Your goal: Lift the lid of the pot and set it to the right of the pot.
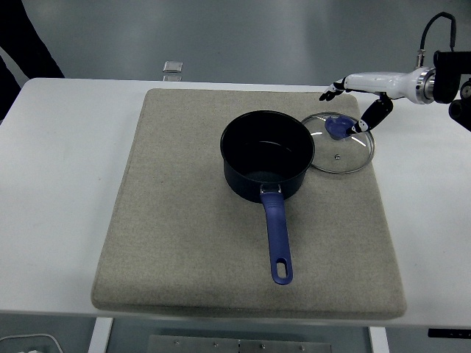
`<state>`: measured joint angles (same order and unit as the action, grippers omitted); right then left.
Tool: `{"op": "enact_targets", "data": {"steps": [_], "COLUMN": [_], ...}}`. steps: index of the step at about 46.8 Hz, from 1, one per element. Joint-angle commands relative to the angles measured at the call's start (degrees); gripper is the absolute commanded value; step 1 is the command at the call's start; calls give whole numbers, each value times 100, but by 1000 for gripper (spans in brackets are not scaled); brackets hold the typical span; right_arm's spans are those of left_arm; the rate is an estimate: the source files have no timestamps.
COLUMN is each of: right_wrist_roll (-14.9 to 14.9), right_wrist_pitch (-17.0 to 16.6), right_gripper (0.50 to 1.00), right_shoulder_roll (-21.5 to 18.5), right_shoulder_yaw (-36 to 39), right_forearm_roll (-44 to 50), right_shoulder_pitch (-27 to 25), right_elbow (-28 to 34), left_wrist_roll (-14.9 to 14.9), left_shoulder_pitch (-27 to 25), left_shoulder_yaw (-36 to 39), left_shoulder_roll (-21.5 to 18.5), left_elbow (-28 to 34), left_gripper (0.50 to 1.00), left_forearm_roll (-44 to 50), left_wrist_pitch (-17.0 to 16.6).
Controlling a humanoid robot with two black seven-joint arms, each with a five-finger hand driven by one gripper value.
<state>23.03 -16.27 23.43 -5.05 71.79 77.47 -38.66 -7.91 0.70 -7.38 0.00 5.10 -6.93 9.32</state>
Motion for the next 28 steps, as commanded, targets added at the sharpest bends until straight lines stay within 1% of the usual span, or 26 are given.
{"op": "enact_targets", "data": {"steps": [1,14,15,17,28], "right_wrist_roll": [0,0,0,0,-9], "right_wrist_pitch": [10,-25,-34,-34,-43], "right_gripper": [860,862,864,905,909], "right_shoulder_roll": [4,22,22,22,39], "right_shoulder_yaw": [4,4,4,-4,4], "right_forearm_roll": [11,-7,-7,11,2], "right_shoulder_pitch": [-4,5,5,5,-4], "right_elbow": [-1,-1,-1,-1,8], "left_wrist_roll": [0,0,0,0,0], "left_shoulder_pitch": [0,0,0,0,0], "left_shoulder_yaw": [0,0,0,0,0], "left_shoulder_roll": [0,0,0,0,0], "left_elbow": [0,0,0,0,0], "left_gripper": [1000,1000,1000,1000,1000], "left_forearm_roll": [-2,-2,7,7,7], "left_wrist_pitch": [0,0,0,0,0]}}
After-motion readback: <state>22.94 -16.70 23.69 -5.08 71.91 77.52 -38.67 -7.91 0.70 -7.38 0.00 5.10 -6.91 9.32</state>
